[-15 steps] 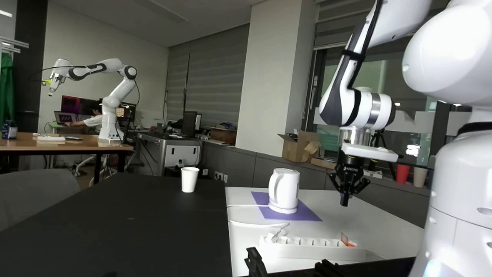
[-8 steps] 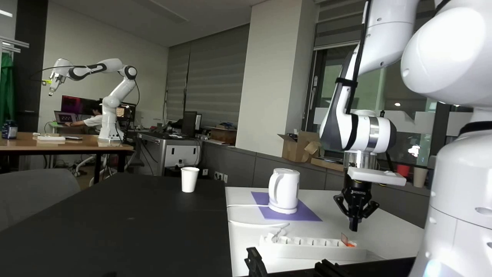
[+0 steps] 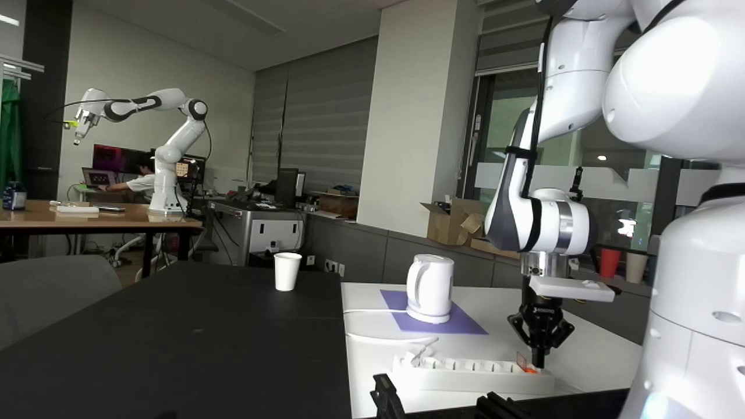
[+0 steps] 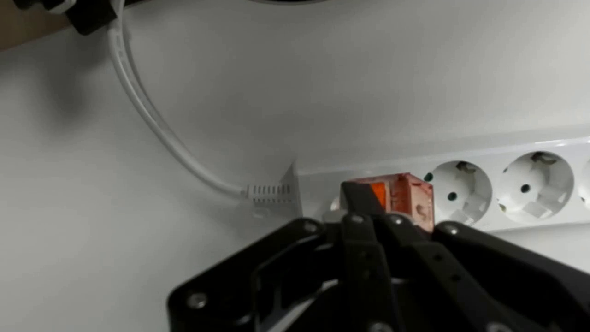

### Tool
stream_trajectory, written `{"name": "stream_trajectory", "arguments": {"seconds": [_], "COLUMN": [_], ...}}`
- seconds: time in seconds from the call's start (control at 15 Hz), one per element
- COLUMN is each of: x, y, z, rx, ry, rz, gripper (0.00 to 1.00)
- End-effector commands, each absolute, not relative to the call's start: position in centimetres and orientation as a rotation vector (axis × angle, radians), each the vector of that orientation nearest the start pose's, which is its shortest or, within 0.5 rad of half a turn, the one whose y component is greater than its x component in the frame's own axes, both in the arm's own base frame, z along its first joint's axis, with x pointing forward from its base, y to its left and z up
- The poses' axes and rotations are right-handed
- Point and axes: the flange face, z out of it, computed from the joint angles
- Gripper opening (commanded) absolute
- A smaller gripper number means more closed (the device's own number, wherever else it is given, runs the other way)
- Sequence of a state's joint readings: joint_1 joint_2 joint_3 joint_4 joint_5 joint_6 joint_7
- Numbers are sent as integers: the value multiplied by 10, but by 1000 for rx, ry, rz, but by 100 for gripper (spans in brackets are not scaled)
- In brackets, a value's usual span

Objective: Turn off the switch on the adapter

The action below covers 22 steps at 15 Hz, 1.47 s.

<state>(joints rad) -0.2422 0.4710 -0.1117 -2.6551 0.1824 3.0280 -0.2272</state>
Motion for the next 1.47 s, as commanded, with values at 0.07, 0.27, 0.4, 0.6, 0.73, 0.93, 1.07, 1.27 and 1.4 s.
{"name": "stream_trajectory", "arguments": {"seconds": [0.07,0.27,0.4,0.6,0.73,0.93,1.07,1.27,1.4], "x": [360,361,360,359,357,355,355,355,356], "y": [-158,-158,-157,-155,-154,-150,-148,-145,-144], "z": [69,68,71,76,79,82,82,80,78], "rx": [-3110,-3100,-3093,-3084,-3088,-3092,-3093,-3092,-3091], "ry": [457,446,458,476,485,486,486,488,490], "rz": [133,133,128,132,142,144,145,150,151], "gripper": [0,0,0,0,0,0,0,0,0]}}
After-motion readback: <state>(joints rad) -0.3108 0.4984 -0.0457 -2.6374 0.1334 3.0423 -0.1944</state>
